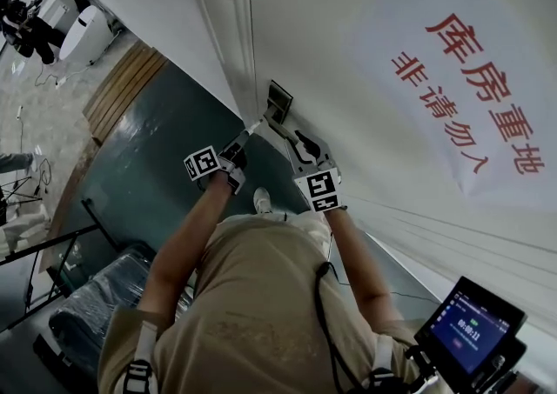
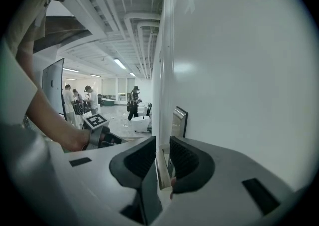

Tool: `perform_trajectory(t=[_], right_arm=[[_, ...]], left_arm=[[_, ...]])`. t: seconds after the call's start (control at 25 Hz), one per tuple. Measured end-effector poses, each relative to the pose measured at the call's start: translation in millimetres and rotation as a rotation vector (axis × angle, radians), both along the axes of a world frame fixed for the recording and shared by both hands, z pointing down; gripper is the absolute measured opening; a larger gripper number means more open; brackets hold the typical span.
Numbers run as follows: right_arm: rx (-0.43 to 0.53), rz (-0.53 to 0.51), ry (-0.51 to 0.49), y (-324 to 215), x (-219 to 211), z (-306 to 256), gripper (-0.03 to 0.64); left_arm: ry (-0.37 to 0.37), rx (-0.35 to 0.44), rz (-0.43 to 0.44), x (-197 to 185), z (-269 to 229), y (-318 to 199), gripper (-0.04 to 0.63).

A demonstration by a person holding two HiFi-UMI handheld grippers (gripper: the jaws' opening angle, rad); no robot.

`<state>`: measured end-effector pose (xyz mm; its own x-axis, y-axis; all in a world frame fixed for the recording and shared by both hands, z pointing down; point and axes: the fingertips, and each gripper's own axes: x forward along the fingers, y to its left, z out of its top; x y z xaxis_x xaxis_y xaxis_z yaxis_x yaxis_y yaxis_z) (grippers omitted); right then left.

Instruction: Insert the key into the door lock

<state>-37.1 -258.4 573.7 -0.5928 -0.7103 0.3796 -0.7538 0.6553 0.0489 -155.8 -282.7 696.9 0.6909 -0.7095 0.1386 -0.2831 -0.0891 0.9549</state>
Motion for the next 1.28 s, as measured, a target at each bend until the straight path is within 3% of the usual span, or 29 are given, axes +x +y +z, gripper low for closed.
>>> perform_trajectory(t=[0.4,0.8,1.28], right_arm=[[-0.02,-0.025,0.023,-3.8,9.9,8.1,0.075],[-0.034,-0.089,0.039,-3.1,6.5,14.1,0.075],[-0.04,-0.088,0.029,-5.4,6.3,17.1,0.075]], left_arm=[[0.097,-0.071,-0.053,24.4,29.3,-11.7,0.034],[0.125,-0.086,-0.096,33.0,42.4,-20.8,0.034],[0.143,-0.086,-0.101,42.6,43.6,-26.7,0.034]])
